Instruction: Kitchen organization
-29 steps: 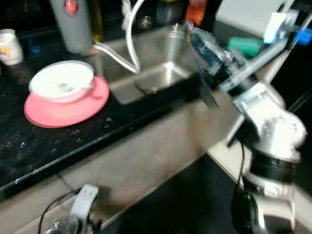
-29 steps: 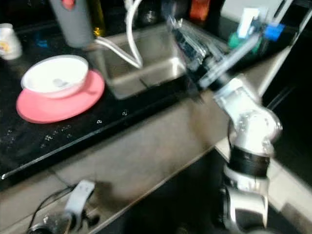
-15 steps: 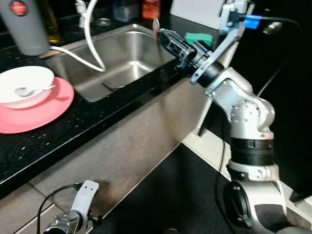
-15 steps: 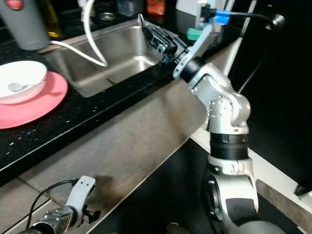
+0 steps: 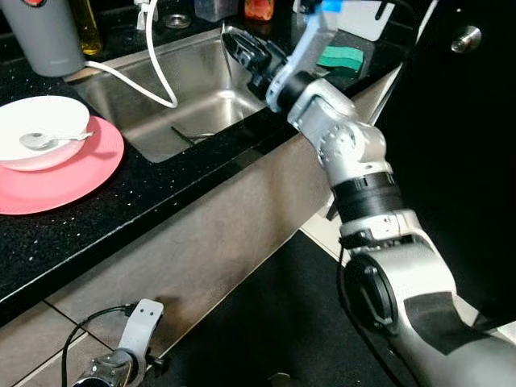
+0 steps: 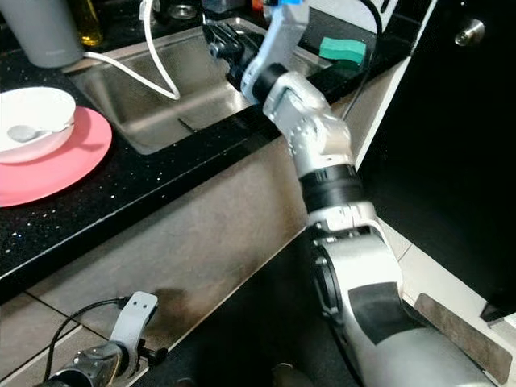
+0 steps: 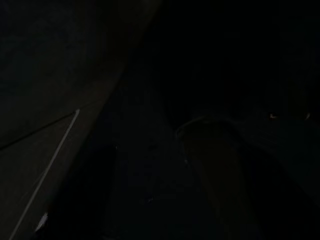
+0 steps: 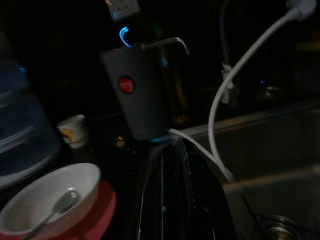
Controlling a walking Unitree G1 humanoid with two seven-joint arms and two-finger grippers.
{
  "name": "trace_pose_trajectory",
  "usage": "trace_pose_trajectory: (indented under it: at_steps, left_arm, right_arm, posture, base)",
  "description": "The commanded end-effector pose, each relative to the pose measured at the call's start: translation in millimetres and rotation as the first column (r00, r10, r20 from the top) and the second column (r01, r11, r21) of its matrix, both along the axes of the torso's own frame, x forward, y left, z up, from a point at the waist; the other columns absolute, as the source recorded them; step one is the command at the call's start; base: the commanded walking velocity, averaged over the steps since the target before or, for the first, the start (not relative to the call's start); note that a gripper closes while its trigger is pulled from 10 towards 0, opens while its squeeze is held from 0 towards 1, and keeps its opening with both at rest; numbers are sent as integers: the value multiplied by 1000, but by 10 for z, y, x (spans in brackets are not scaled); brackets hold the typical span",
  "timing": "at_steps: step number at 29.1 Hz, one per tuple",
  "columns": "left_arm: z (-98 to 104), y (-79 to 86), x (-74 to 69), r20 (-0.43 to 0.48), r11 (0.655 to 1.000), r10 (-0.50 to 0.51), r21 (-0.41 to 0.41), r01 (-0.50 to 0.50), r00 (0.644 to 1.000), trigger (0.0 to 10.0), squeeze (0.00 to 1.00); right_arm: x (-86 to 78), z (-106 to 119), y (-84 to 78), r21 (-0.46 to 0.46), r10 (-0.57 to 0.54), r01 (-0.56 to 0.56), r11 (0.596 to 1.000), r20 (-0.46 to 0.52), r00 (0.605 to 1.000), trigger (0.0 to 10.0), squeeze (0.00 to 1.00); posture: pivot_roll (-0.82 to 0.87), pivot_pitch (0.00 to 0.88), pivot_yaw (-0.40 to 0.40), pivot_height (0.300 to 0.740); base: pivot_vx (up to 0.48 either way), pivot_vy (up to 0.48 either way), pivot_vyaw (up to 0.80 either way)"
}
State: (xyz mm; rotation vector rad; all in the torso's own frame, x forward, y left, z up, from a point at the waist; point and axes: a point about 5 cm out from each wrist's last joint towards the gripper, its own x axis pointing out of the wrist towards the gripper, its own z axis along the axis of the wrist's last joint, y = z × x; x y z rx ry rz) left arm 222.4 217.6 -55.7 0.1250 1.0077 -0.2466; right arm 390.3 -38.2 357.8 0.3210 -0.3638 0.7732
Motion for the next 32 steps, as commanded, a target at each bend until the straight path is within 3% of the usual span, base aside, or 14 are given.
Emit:
trace_pose_trajectory:
  at_steps: [1, 13, 14, 15, 19, 21, 22, 23, 24, 25, 26, 28, 32]
  left_arm:
    - [-55, -21, -83, -18, 1000, 9, -10, -10, 1000, 10000, 0]
    - [-101, -54, -150, -22, 999, 29, -25, -30, 999, 10000, 0]
    - [-103, -54, -155, -22, 999, 32, -26, -33, 999, 10000, 0]
    - [-105, -54, -157, -22, 999, 34, -26, -35, 999, 10000, 0]
    - [-102, -46, -155, -20, 999, 36, -25, -37, 999, 10000, 0]
    - [-95, -38, -146, -18, 999, 37, -22, -37, 999, 10000, 0]
    - [-91, -34, -140, -17, 999, 36, -20, -36, 999, 10000, 0]
    - [-85, -28, -131, -15, 999, 34, -17, -34, 999, 10000, 0]
    - [-85, -28, -131, -15, 999, 34, -17, -34, 999, 10000, 0]
    - [-73, -15, -114, -12, 999, 31, -12, -31, 999, 10000, 0]
    - [-73, -15, -114, -12, 999, 31, -12, -31, 999, 10000, 0]
    - [-62, -6, -99, -10, 1000, 24, -6, -24, 1000, 10000, 0]
    - [-54, 0, -87, -10, 1000, 20, -2, -20, 1000, 10000, 0]
  right_arm:
    - [37, 17, 51, -8, -37, 37, 999, 12, 999, 0, 0]
    - [66, 87, 226, -36, -93, 95, 995, 71, 993, 0, 0]
    - [56, 101, 245, -24, -72, 74, 997, 73, 995, 3529, 0]
    - [50, 106, 257, -9, -52, 53, 999, 71, 996, 10000, 0]
    - [20, 111, 284, 34, 31, -33, 999, 74, 997, 10000, 0]
    - [-28, 125, 303, 98, 155, -163, 982, 85, 984, 10000, 0]
    - [-68, 140, 312, 130, 233, -245, 961, 104, 967, 10000, 580]
    - [-132, 180, 305, 176, 329, -350, 920, 139, 934, 10000, 1000]
    - [-132, 180, 305, 176, 329, -350, 920, 139, 934, 10000, 1000]
    - [-242, 266, 255, 253, 449, -492, 833, 209, 868, 10000, 1000]
    - [-242, 266, 255, 253, 449, -492, 833, 209, 868, 10000, 1000]
    - [-341, 328, 195, 272, 503, -567, 778, 270, 821, 10000, 1000]
    - [-398, 342, 175, 263, 528, -600, 756, 298, 795, 10000, 1000]
  posture:
    - [17, 184, -100, 740]
    - [51, 215, -133, 740]
    - [51, 216, -134, 740]
    - [51, 217, -134, 740]
    - [47, 213, -124, 740]
    - [47, 205, -118, 740]
    - [46, 201, -114, 740]
    - [45, 190, -104, 740]
    - [45, 190, -104, 740]
    - [42, 177, -94, 740]
    - [42, 177, -94, 740]
    - [41, 164, -85, 740]
    - [40, 159, -80, 740]
  base:
    - [0, 0, 0]
    - [0, 0, 0]
    - [0, 0, 0]
    - [0, 0, 0]
    - [0, 0, 0]
    - [0, 0, 0]
    - [0, 0, 0]
    - [0, 0, 0]
    - [0, 0, 0]
    - [0, 0, 0]
    - [0, 0, 0]
    - [0, 0, 0]
    - [0, 0, 0]
